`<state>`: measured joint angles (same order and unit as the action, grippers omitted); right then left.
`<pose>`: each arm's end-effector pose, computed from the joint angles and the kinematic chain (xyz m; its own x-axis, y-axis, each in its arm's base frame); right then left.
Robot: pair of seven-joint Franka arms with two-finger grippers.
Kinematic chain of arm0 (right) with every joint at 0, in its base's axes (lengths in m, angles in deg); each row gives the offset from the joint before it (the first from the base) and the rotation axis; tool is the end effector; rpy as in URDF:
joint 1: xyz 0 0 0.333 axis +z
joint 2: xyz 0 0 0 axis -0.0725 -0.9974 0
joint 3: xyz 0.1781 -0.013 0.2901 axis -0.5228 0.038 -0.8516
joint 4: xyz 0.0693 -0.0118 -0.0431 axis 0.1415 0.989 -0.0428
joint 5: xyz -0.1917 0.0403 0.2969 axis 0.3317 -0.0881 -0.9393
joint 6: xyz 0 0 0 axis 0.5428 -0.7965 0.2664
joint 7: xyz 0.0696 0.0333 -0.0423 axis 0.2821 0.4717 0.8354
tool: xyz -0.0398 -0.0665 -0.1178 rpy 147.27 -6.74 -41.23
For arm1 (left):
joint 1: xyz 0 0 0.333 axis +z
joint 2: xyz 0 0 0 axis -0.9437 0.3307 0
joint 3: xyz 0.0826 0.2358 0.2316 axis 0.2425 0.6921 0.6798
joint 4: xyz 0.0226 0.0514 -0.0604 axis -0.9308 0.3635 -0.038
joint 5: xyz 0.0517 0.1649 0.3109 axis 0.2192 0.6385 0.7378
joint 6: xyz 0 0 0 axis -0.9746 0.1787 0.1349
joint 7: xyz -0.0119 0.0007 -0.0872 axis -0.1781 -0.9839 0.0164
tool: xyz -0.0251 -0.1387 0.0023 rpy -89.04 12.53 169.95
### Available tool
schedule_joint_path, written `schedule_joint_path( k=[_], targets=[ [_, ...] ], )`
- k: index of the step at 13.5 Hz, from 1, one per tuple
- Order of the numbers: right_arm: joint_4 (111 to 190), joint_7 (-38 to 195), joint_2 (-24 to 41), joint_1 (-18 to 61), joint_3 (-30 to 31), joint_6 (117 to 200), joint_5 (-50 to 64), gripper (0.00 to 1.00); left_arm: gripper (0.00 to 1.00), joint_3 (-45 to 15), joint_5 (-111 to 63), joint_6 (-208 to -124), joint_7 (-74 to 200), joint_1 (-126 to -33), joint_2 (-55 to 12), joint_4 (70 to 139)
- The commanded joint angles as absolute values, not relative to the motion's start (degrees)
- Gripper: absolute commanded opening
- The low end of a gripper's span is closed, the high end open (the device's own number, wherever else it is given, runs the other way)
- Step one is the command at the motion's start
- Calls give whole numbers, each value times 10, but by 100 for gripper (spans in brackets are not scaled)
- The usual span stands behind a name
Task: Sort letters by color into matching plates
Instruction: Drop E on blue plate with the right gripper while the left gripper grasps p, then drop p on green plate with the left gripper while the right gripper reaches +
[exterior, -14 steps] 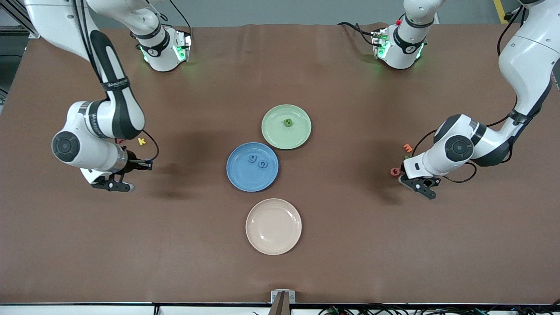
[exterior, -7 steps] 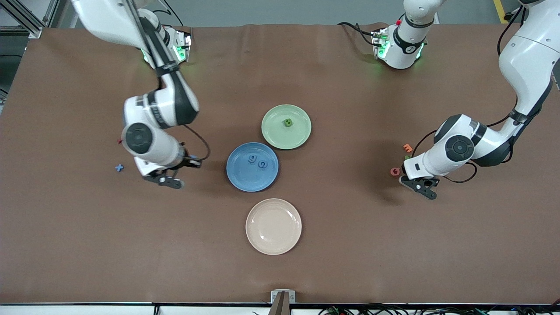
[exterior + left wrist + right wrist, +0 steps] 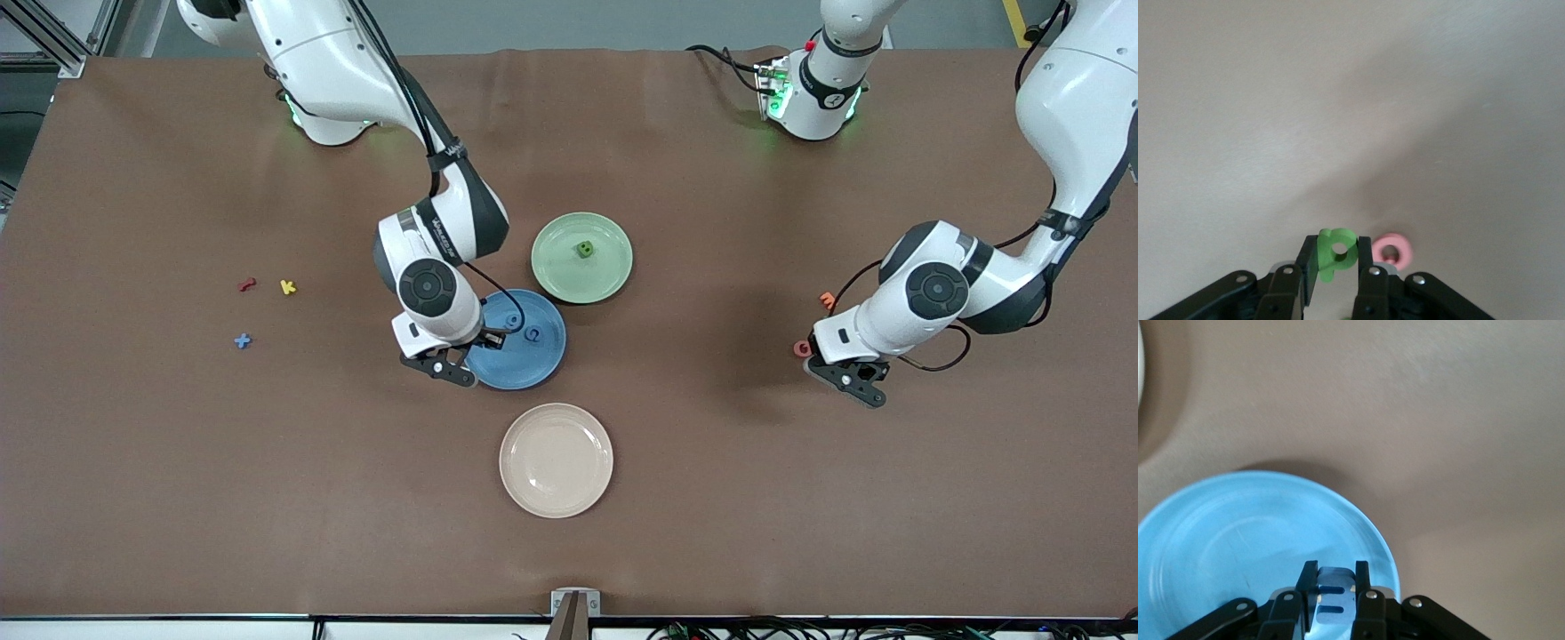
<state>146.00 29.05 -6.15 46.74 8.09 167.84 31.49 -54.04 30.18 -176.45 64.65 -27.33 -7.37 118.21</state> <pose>0.5538 0.3528 0.2368 0.9352 -0.3413 -0.0949 -0.3371 -0.9397 0.0577 0.5787 -0.0672 0.2531 0.8388 -0.5439 -0.0223 -0.5443 -0.8386 -0.0215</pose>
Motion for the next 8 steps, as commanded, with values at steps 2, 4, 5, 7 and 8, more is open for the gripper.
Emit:
schedule_joint_path(
  k=[2, 4, 5, 7, 8],
  targets=[
    [1437, 287, -87, 469, 79, 1693, 306, 16, 0, -597, 274, -1729, 545, -278, -86, 1190],
    [1437, 287, -87, 469, 79, 1693, 306, 17, 0, -615, 274, -1729, 473, -300, -83, 1193],
    [1437, 287, -87, 469, 79, 1693, 305, 20, 0, -615, 273, -1729, 429, -328, -83, 1193],
    [1437, 287, -88, 470, 79, 1692, 305, 54, 0, -615, 273, -1729, 334, -377, -81, 1193],
    [1437, 287, -87, 472, 78, 1692, 305, 88, 0, -615, 273, -1729, 284, -405, -80, 1192]
  ],
)
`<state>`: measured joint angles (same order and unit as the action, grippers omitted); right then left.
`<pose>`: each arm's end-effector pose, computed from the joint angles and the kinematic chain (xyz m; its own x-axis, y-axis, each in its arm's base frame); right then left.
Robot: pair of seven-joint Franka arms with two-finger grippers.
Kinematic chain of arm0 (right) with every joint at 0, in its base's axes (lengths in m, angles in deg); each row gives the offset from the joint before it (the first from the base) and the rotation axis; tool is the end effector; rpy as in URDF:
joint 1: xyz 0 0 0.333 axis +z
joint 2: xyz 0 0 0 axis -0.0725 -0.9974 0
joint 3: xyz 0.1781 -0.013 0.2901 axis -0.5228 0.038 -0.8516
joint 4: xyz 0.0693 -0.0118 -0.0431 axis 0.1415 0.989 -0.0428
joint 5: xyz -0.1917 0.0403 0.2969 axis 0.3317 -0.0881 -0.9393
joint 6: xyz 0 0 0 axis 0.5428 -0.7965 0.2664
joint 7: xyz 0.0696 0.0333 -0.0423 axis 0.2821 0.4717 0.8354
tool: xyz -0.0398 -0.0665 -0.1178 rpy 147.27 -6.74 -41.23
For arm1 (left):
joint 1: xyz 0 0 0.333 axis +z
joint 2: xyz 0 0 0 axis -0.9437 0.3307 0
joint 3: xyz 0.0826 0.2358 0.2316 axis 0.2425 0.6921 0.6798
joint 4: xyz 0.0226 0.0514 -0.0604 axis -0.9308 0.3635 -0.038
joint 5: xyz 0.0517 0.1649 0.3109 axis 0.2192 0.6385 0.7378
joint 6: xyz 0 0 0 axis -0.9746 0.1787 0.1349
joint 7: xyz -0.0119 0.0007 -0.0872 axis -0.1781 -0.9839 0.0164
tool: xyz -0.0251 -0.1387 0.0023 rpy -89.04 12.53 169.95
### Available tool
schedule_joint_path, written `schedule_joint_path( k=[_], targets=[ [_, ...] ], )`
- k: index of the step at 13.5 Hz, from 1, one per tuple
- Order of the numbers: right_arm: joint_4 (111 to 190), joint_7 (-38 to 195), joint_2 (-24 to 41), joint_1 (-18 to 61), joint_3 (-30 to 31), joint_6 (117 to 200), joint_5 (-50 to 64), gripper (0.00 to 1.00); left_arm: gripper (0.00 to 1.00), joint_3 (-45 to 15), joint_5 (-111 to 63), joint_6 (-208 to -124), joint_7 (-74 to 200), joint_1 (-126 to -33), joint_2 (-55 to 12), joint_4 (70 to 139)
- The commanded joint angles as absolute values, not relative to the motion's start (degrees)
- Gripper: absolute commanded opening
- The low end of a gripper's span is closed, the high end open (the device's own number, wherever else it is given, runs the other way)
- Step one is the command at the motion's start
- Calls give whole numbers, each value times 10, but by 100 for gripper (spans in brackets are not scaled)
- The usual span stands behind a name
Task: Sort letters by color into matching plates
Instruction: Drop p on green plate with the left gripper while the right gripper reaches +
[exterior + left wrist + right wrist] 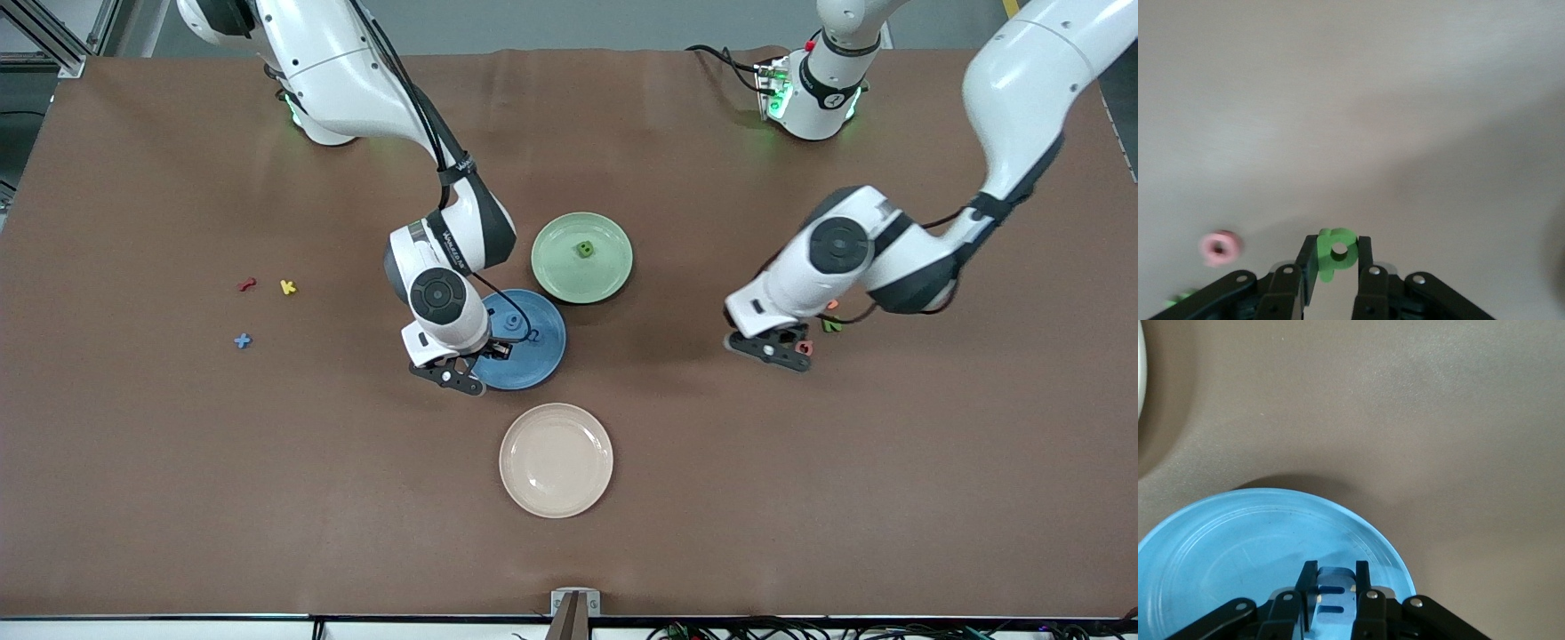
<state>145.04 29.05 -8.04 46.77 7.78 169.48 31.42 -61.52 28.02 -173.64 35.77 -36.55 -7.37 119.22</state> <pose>0.5573 0.3588 0.2235 0.9382 -0.3359 -0.0833 -0.3325 -0.9417 0.0516 0.5315 -0.2161 0.2821 0.9489 -0.3152 -0.0173 -0.3149 -0.9489 0.0208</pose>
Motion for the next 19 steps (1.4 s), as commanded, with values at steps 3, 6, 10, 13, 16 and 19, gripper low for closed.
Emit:
schedule_joint_path(
  k=[3, 6, 10, 13, 16, 19],
  targets=[
    [1439, 287, -83, 476, 79, 1683, 307, 100, 0, -611, 273, -1733, 161, -477, -68, 1186],
    [1441, 294, -62, 468, 81, 1632, 307, 100, 0, -611, 273, -1734, 44, -538, -68, 1186],
    [1444, 372, 0, 414, 83, 1543, 308, 100, 0, -610, 273, -1748, -107, -616, -58, 1190],
    [1462, 457, 49, 355, 84, 1520, 312, 100, 0, -576, 273, -1775, -158, -681, -57, 1191],
    [1473, 576, 71, 275, 85, 1503, 321, 100, 0, -539, 274, -1794, -173, -724, -54, 1192],
    [1474, 678, 71, 200, 85, 1505, 350, 100, 0, -517, 274, -1826, -191, -747, -52, 1192]
  ],
)
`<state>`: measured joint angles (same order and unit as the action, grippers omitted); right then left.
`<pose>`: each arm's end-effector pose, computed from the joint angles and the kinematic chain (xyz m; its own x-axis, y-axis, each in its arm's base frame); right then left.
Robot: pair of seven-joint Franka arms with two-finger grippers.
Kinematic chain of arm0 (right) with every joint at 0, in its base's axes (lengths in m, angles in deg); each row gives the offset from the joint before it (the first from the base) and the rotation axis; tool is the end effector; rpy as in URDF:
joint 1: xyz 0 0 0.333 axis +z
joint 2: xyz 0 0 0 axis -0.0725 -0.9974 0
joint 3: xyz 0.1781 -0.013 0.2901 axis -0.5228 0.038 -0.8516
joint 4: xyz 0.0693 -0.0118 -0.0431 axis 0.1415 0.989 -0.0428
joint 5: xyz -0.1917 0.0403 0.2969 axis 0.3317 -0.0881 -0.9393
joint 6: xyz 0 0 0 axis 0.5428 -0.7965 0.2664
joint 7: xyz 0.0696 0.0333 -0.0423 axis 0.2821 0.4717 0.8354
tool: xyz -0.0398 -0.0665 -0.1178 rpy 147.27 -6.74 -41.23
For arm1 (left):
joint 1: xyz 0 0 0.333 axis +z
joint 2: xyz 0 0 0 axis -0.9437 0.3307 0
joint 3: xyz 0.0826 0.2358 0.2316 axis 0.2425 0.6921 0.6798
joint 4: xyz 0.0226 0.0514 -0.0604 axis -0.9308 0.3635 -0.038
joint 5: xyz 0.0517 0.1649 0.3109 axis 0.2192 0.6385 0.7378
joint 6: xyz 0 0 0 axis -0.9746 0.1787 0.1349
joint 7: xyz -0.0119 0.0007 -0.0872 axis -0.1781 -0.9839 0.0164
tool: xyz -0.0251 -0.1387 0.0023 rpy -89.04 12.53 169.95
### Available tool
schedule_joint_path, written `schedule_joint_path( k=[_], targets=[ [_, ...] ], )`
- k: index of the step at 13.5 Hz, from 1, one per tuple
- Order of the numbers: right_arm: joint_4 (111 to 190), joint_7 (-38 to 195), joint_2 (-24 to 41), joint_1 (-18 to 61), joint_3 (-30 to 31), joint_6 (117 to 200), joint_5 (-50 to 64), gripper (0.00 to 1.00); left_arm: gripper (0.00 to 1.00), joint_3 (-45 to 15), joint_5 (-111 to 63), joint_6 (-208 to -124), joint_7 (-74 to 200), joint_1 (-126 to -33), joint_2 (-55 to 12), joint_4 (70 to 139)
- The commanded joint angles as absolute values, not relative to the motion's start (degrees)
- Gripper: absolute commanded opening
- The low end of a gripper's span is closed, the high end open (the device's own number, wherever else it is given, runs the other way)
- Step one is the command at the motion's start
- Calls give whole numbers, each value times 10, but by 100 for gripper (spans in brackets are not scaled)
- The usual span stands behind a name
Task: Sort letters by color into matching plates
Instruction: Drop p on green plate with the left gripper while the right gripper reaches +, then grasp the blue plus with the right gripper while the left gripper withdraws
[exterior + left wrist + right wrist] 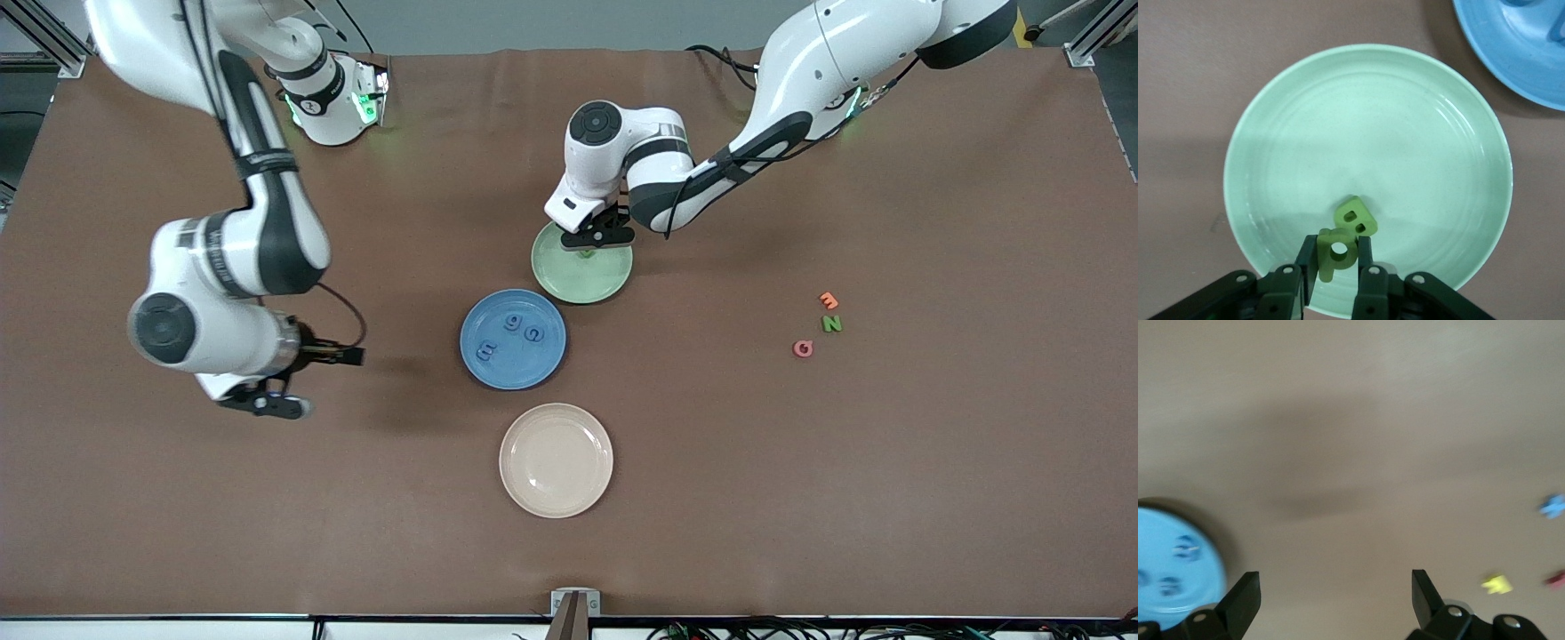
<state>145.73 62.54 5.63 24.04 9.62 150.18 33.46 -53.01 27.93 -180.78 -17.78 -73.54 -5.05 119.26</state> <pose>0.6114 0.0963 0.3497 0.9658 -0.1449 -0.2149 -0.1501 -0.9886 -0.0079 0.3471 -0.4662 0.2339 0.9948 0.0853 -0.0559 0.0867 -0.9960 0.0222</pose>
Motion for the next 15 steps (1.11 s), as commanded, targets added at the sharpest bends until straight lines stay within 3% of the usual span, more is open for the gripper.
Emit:
schedule_joint_path(
  k=[1, 4, 7, 11, 15],
  targets=[
    [1473, 728, 69, 169, 85, 1507, 357, 100, 1, -511, 274, -1833, -191, -753, -52, 1192],
    [1478, 840, 60, 101, 85, 1542, 365, 100, 2, -499, 275, -1833, -191, -763, -49, 1190],
    [1530, 963, 56, 55, 85, 1620, 365, 100, 3, -497, 277, -1835, -191, -763, -48, 1188],
    [1631, 999, 59, 49, 85, 1733, 365, 100, 5, -484, 280, -1859, -191, -764, -45, 1188],
    [1672, 1078, 58, 50, 84, 1769, 365, 100, 13, -484, 280, -1862, -204, -764, -46, 1190]
  ],
)
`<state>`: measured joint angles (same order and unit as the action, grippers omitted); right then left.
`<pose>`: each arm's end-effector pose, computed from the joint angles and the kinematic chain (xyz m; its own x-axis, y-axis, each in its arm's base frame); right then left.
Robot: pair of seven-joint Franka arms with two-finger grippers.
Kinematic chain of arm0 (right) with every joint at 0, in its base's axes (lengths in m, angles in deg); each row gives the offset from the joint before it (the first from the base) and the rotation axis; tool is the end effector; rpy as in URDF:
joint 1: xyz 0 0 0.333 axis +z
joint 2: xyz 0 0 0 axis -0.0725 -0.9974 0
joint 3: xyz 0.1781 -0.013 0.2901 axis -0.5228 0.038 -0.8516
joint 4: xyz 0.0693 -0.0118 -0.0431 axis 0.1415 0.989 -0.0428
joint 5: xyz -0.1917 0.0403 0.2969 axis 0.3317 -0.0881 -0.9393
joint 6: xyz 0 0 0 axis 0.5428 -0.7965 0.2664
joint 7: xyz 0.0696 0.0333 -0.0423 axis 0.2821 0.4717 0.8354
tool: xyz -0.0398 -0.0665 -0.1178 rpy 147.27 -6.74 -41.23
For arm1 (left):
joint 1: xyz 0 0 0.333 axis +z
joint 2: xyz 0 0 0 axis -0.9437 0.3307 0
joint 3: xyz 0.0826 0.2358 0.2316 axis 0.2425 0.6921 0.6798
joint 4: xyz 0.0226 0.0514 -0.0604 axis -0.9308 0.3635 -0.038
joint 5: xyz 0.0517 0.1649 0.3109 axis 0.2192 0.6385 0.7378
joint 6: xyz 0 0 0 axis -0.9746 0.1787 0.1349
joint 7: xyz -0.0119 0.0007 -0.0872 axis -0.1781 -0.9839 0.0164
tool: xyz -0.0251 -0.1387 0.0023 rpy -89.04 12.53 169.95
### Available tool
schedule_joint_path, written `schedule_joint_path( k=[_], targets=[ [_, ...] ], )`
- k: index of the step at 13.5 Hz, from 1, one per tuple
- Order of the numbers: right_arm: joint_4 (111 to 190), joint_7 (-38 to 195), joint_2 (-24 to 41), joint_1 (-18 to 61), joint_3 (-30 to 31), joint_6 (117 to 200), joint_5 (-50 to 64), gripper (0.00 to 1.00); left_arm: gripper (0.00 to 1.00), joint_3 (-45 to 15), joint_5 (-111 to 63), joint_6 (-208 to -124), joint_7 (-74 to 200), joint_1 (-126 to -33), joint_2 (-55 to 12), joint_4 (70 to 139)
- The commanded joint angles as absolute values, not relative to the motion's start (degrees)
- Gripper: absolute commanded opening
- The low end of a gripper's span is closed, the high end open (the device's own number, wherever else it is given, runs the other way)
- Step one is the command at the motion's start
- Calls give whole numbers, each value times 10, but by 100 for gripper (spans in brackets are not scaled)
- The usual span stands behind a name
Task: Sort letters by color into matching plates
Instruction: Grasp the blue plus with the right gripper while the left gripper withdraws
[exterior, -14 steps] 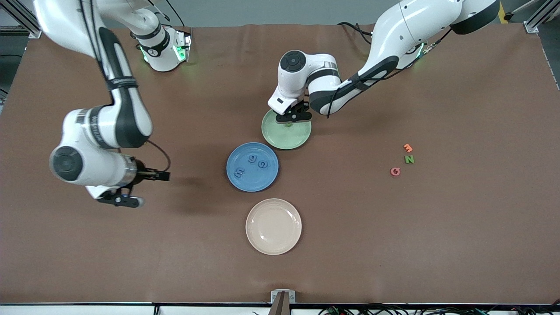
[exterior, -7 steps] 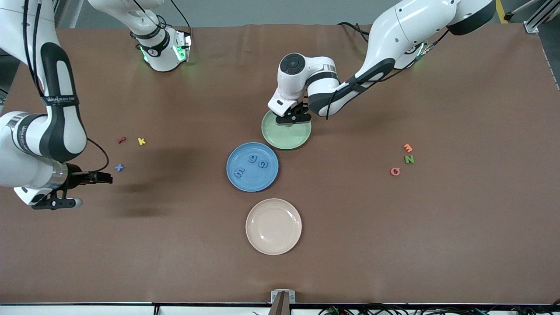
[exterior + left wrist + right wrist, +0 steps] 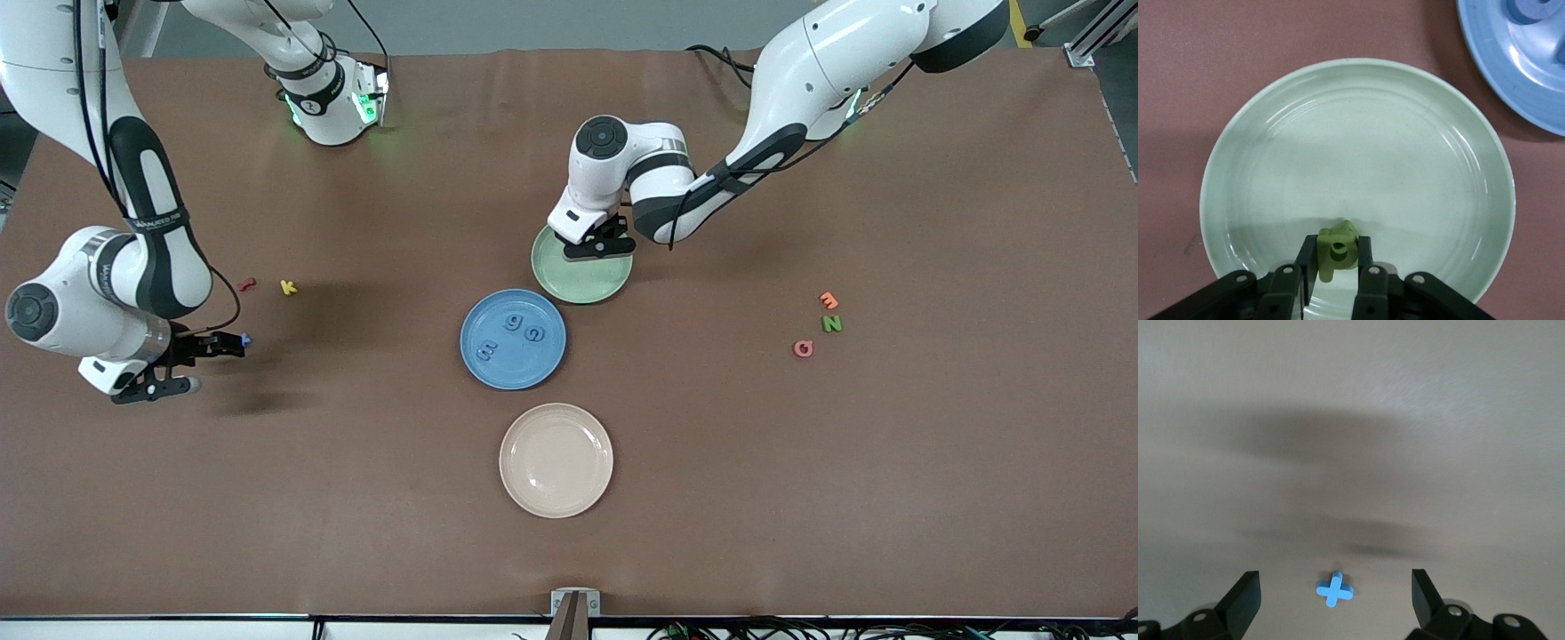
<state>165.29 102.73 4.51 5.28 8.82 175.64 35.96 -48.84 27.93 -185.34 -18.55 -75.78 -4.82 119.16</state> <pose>0.5678 -0.1142 0.2366 0.9693 0.2158 -0.1181 0.2120 -0.9763 -0.0444 0.3565 -0.4669 0.2187 0.9920 0.1169 -0.0483 0.1195 -0.9914 0.0533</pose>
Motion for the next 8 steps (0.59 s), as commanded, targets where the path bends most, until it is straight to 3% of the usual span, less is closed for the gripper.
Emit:
schedule_joint_path(
  k=[1, 2, 4, 5, 8],
  targets=[
    [1678, 1121, 58, 50, 84, 1778, 365, 100, 20, -484, 280, -1861, -206, -765, -47, 1191],
    [1688, 1175, 58, 49, 84, 1793, 365, 100, 32, -484, 280, -1862, -206, -765, -47, 1192],
    [1703, 1260, 54, 48, 84, 1827, 365, 100, 94, -484, 280, -1861, -205, -765, -47, 1190],
    [1709, 1289, 49, 47, 84, 1839, 365, 100, 100, -484, 280, -1861, -206, -765, -46, 1188],
    [1725, 1310, 45, 45, 84, 1840, 365, 100, 100, -485, 280, -1857, -203, -756, -54, 1188]
  ],
)
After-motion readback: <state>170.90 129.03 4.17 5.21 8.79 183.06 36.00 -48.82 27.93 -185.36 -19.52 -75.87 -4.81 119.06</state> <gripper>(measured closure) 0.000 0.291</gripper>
